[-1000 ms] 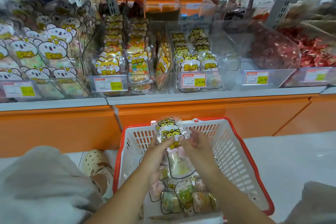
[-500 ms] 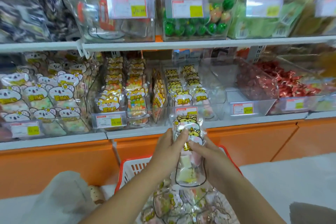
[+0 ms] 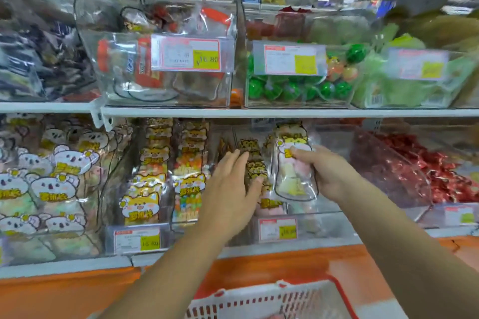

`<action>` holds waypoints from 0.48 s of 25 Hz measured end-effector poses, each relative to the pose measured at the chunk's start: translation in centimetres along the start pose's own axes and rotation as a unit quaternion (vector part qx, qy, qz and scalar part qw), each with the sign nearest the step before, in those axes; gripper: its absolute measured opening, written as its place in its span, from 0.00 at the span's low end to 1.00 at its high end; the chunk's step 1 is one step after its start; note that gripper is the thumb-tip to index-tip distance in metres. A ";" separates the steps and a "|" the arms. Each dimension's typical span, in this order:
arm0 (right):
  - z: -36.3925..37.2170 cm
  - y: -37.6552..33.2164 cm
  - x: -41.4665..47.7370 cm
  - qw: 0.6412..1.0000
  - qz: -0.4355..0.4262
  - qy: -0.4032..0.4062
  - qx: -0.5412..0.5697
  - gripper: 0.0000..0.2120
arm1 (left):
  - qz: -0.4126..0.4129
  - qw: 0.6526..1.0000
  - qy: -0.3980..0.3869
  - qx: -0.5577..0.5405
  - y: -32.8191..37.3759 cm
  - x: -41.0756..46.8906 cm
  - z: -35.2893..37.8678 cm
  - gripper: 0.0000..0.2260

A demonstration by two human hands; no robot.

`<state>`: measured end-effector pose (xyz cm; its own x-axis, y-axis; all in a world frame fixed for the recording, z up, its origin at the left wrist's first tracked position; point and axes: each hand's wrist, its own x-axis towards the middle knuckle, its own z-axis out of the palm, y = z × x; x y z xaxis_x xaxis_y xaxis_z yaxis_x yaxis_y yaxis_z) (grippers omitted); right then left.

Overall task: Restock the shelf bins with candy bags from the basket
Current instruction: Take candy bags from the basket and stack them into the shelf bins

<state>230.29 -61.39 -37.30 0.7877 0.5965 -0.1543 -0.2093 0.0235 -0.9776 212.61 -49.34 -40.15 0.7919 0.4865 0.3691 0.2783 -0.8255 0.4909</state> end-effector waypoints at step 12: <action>5.7 3.4 12.2 0.964 -0.044 -0.018 -0.260 0.39 | -0.030 0.997 -0.061 -0.028 -2.4 2.2 2.5 0.28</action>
<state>235.89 -49.44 -41.65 0.7667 0.6381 -0.0708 0.1848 -0.3249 -0.9275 215.02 -47.01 -42.51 0.8363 0.4926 0.2407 0.2988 -0.7775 0.5533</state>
